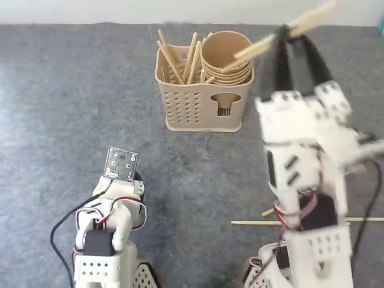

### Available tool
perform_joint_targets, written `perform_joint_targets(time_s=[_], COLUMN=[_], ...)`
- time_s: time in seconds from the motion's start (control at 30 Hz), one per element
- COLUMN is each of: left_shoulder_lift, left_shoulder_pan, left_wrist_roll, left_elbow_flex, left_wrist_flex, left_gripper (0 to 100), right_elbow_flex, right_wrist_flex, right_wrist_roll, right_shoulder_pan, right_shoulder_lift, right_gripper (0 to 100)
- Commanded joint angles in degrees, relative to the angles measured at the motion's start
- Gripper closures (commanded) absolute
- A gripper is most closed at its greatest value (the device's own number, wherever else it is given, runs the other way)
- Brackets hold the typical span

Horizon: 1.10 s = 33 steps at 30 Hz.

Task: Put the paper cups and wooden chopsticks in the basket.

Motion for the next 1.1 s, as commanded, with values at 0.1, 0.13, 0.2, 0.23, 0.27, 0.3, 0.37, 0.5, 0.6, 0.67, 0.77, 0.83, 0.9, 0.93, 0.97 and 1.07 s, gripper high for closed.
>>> perform_joint_targets(time_s=[0.1, 0.13, 0.2, 0.23, 0.27, 0.3, 0.37, 0.5, 0.6, 0.67, 0.77, 0.83, 0.9, 0.93, 0.97, 1.07], left_shoulder_lift=[-0.97, -0.97, -0.97, -0.97, -0.97, -0.97, -0.97, -0.97, -0.97, -0.97, -0.97, -0.97, -0.97, -0.97, -0.97, -0.97], left_shoulder_pan=[0.26, 0.26, 0.26, 0.26, 0.26, 0.26, 0.26, 0.26, 0.26, 0.26, 0.26, 0.18, 0.18, 0.18, 0.18, 0.18], left_wrist_roll=[-0.26, -0.26, -0.26, -0.26, -0.26, -0.35, -0.35, -0.35, -0.35, -0.35, -0.35, -0.35, -0.35, -0.35, -0.35, -0.35], left_elbow_flex=[-0.4, -0.4, -0.4, -0.4, -0.4, -0.4, -0.4, -0.4, -0.4, -0.4, -0.4, -0.4, -0.4, -0.4, -0.4, -0.4], left_wrist_flex=[-0.35, -0.35, -0.35, -0.35, -0.35, -0.44, -0.44, -0.44, -0.44, -0.53, -1.67, -1.58, -1.58, -1.58, -1.58, -1.58], left_gripper=[99, 99, 99, 99, 99, 99, 99, 99, 99, 99, 99, 99, 99, 99, 99, 99], right_elbow_flex=[-6.51, -8.18, -11.6, -13.36, -15.12, -16.88, -19.87, -23.03, -22.68, -21.36, -19.78, -18.99, -18.11, -17.58, -17.32, -17.32], right_wrist_flex=[-8.4, -8.4, -8.57, -8.75, -8.75, -8.75, -8.75, -8.84, -8.4, -8.4, -8.4, -8.4, -8.31, -8.31, -8.31, -8.31], right_wrist_roll=[3.25, 3.34, 3.52, 3.78, 3.78, 3.78, 3.78, 3.78, 3.78, 3.78, 3.52, 3.43, 3.69, 3.6, 3.52, 3.52], right_shoulder_pan=[-4.62, -5.05, -5.67, -6.02, -6.46, -6.81, -7.34, -7.6, -7.52, -7.52, -7.6, -8.04, -8.48, -8.57, -8.57, -8.57], right_shoulder_lift=[13.49, 15.69, 20.18, 22.37, 24.75, 26.95, 31.16, 37.23, 39.34, 39.69, 39.78, 40.04, 40.04, 39.78, 39.6, 39.52], right_gripper=[99.1, 99.1, 99.1, 99.1, 99.1, 99.1, 99.1, 99.1, 98.9, 98.8, 94.6, 87.9, 83.1, 82.4, 82.7, 84.1])
